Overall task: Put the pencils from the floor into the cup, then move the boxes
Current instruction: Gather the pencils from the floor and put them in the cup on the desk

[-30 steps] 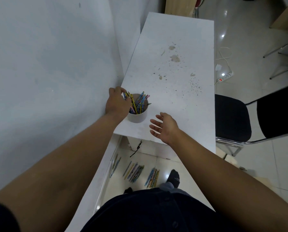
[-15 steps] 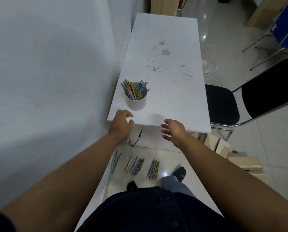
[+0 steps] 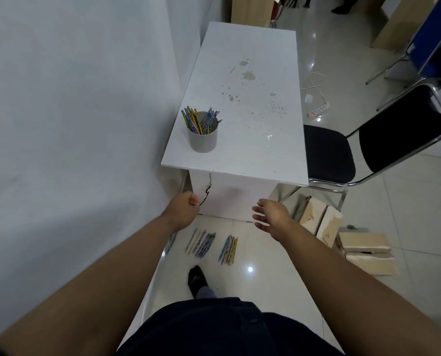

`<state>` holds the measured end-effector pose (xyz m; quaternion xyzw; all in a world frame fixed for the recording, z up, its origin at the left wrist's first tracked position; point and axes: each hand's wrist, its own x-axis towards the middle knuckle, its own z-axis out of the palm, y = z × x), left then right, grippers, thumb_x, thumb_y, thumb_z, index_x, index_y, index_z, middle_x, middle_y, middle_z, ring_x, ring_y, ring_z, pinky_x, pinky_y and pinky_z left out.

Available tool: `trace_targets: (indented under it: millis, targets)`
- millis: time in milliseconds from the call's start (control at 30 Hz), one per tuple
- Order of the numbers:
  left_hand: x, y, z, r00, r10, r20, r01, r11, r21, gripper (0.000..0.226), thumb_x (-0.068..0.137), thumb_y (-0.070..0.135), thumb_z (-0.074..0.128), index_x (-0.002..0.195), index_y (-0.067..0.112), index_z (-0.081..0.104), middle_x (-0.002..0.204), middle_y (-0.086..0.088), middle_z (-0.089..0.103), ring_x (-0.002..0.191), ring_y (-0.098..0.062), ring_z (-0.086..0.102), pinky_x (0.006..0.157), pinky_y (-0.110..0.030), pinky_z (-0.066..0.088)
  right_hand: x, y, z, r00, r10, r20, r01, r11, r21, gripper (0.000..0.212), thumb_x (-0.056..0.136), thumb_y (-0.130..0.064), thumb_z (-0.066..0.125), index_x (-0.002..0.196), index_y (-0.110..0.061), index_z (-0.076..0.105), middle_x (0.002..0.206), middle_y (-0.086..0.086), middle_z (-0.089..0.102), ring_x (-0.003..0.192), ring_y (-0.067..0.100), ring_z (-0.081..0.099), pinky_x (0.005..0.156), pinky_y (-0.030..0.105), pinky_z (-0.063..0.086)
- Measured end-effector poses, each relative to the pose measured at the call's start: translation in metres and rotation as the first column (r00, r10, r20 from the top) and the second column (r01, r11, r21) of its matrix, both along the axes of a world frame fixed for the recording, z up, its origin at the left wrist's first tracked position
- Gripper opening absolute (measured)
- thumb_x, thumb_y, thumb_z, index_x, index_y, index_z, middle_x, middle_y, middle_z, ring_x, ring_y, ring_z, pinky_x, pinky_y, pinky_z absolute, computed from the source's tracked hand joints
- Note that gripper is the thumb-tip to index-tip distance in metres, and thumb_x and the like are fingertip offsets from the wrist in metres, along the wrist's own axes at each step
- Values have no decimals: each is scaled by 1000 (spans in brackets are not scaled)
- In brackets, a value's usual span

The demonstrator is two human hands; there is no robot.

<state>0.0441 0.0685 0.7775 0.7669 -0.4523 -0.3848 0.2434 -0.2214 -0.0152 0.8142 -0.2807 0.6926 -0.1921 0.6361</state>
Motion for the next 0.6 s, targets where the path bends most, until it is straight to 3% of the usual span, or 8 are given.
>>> trace_targets:
  millis: [133,233,400,600]
  targets:
    - [-29,35,9,998,56,-6,-56,998,3,11,97,11,62,105,14,68,102,0,65,86,-7,58,68,-14,41,-28,26,-3,999,33,-16,-33,999,-11,13,101,-20,57,103,-16,68,107,6,78,85,23,68,72,36,58]
    - [-48,59,10,997,82,-16,-82,997,5,12,96,10,63,106,14,68,104,1,65,90,-11,60,77,-19,48,-46,46,-13,998,52,-32,-53,998,-31,16,101,-20,55,107,-15,69,106,7,79,83,22,68,68,34,57]
    - [-65,94,4,995,92,-28,-92,996,3,13,97,12,63,106,21,65,108,5,63,98,-10,58,75,-12,39,-58,71,-32,998,54,-40,-55,998,-17,21,103,-22,54,116,-14,69,105,6,77,82,21,66,66,33,55]
    - [-46,104,-18,997,76,15,-77,997,30,11,95,17,66,101,27,65,112,0,65,103,-15,62,79,-17,44,-50,87,-49,995,49,-81,-51,998,-23,18,106,-23,54,115,-15,66,106,6,77,83,21,67,76,38,59]
